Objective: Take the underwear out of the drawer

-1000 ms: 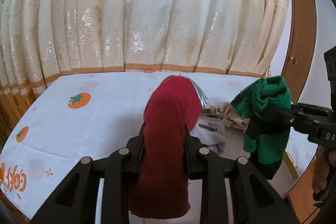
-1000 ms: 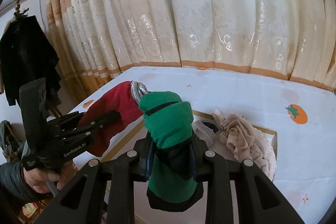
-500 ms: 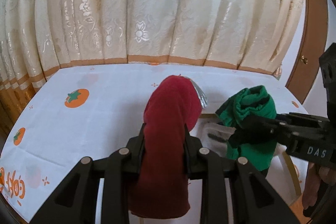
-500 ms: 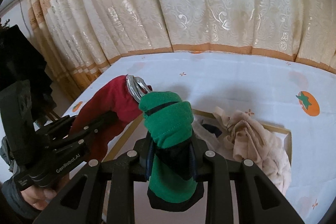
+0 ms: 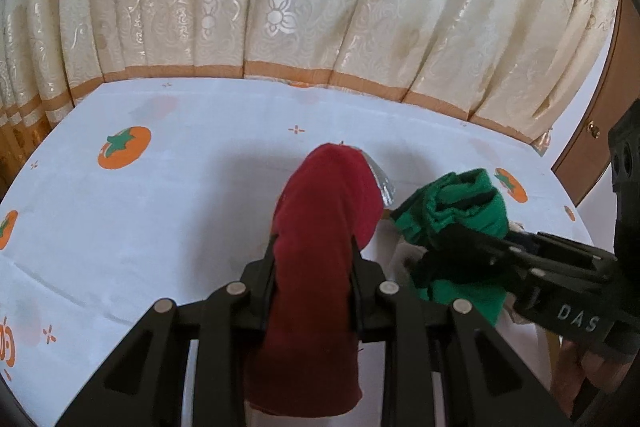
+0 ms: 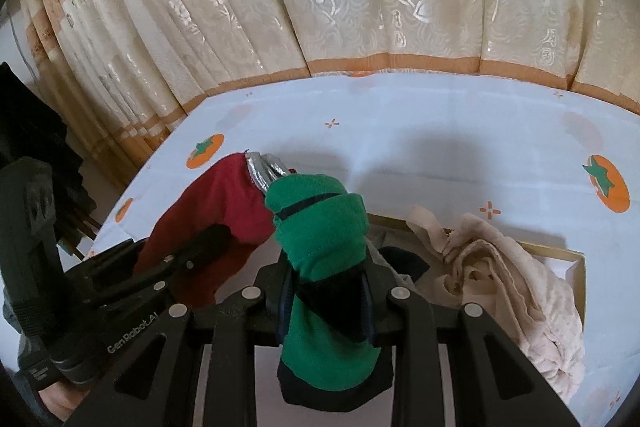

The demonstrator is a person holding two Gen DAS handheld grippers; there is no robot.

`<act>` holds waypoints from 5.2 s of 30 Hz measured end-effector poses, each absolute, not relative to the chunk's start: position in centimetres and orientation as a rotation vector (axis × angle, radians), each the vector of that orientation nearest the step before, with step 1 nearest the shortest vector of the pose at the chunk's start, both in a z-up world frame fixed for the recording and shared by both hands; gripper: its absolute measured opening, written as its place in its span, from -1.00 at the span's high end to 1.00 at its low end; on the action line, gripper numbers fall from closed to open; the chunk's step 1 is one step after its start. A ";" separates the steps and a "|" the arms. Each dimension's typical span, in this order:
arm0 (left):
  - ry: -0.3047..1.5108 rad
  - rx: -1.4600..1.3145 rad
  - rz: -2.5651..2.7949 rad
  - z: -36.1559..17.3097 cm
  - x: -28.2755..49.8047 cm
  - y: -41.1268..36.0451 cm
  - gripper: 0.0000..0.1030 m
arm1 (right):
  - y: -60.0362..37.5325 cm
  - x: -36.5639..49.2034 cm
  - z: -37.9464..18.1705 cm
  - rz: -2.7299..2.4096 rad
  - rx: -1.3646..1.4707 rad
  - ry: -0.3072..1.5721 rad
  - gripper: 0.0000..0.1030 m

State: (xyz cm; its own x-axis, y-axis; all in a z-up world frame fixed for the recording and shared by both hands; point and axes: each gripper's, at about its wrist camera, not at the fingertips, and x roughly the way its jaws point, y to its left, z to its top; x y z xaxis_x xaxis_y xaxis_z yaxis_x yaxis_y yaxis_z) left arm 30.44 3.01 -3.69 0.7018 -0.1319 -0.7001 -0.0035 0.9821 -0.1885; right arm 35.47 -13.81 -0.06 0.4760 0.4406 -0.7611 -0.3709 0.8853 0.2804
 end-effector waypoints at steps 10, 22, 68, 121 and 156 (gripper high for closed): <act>0.846 -0.159 -0.068 -5.1 31.7 2.4 0.42 | -13.3 37.1 -1.8 0.474 0.043 0.983 0.38; 0.765 -0.084 -0.088 -3.5 29.6 1.5 0.10 | -14.3 35.7 -0.6 0.444 -0.002 0.929 -0.09; 0.956 0.256 -0.310 -13.1 2.2 0.2 -0.30 | -24.3 3.6 -4.3 0.678 -0.252 0.910 -0.23; 1.242 0.372 -0.380 -19.5 -0.1 -3.9 0.51 | -21.8 5.4 -11.9 0.698 -0.570 0.973 -0.23; 1.085 0.085 -0.389 -16.0 1.2 0.0 0.51 | -14.9 8.1 -19.8 0.845 -0.712 1.243 -0.23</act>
State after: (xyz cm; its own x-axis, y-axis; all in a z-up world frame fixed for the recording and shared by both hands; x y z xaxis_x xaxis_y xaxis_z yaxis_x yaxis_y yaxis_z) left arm 1.21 -0.01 -16.02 0.4064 -0.2671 -0.8738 0.3492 0.9291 -0.1216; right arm 8.08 -14.93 -19.84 0.1078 0.1562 -0.9818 -0.8555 0.5177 -0.0115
